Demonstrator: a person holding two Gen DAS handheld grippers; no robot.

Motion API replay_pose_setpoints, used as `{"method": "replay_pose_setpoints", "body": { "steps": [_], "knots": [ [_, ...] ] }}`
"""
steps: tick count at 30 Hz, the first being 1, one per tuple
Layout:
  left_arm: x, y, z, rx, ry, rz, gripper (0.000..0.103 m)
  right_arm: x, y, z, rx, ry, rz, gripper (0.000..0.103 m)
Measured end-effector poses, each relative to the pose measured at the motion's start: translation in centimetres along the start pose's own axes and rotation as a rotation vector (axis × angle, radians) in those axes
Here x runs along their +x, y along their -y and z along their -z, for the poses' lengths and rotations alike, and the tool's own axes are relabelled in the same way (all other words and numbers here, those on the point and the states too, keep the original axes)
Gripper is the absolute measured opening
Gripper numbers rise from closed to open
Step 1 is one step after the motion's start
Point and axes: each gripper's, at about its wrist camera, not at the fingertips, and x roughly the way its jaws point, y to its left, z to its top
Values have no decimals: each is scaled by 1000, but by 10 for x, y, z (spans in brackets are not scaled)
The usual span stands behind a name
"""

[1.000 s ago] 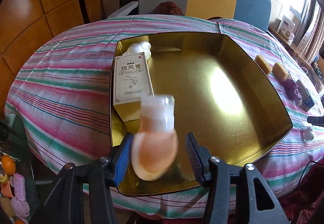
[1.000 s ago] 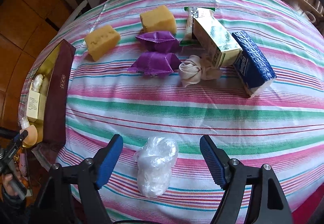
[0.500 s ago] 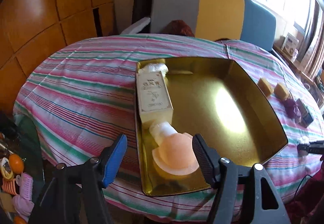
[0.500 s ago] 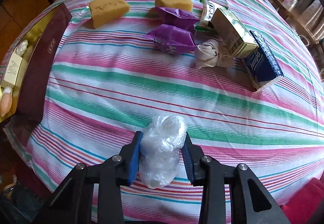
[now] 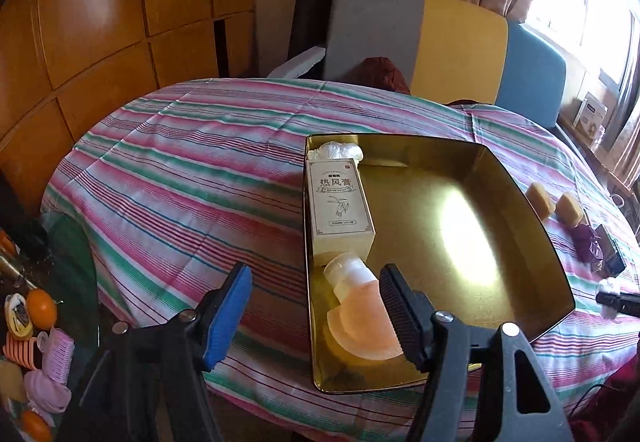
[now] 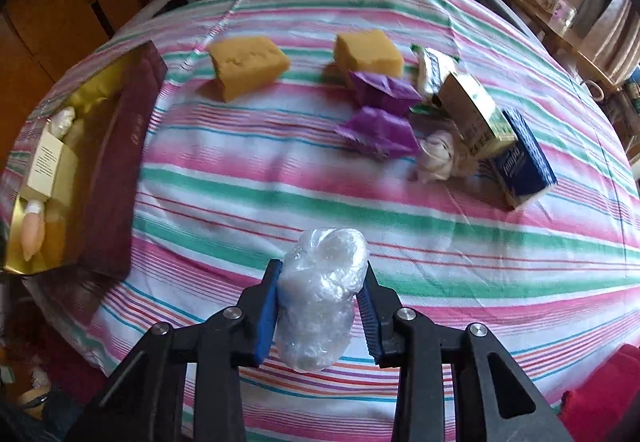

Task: Organize objects
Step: 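Lower the peach sponge into the tray and open the left tool, then carry the wrapped bundle into the gold tray and open the right tool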

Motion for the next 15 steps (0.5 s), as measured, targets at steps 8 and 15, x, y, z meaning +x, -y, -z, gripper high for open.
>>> {"method": "replay_pose_setpoints", "body": {
  "steps": [8, 15],
  "knots": [
    [11, -13, 6, -50, -38, 19, 67, -28, -134, -52, -168, 108, -193, 37],
    [21, -34, 13, -129, -81, 65, 67, 3, -239, -84, -273, 34, -333, 37]
  ]
}}
